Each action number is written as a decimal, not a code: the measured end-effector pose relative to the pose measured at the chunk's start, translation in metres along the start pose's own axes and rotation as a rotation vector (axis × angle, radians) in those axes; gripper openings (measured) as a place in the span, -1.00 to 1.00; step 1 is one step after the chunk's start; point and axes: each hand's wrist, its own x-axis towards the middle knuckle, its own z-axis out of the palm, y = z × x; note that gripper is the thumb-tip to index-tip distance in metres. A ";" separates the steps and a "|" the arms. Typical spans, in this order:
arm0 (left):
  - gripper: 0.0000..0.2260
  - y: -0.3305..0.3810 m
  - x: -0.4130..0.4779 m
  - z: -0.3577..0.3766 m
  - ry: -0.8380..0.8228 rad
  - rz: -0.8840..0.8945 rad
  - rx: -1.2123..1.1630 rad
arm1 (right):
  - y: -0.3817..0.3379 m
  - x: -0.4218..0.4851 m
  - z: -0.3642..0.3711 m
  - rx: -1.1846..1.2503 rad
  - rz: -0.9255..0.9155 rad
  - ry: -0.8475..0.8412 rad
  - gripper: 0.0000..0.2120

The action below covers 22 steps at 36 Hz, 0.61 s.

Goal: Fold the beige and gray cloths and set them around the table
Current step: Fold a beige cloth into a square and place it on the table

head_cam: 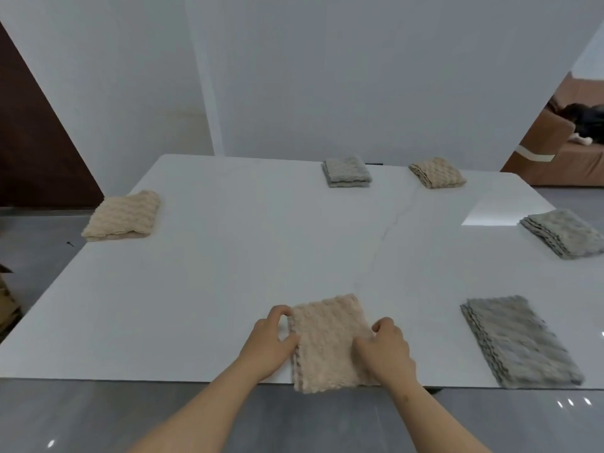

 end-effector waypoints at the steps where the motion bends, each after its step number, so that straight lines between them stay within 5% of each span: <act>1: -0.75 0.004 -0.001 0.006 -0.012 -0.011 -0.027 | 0.007 0.002 -0.002 0.065 0.007 -0.030 -0.80; 6: -0.74 0.015 -0.004 0.024 -0.055 -0.049 -0.060 | 0.014 0.002 -0.004 0.262 -0.072 -0.140 -0.80; 22: -0.62 -0.044 -0.006 -0.048 0.227 -0.197 -0.102 | -0.052 -0.006 0.057 0.418 -0.165 -0.363 -0.74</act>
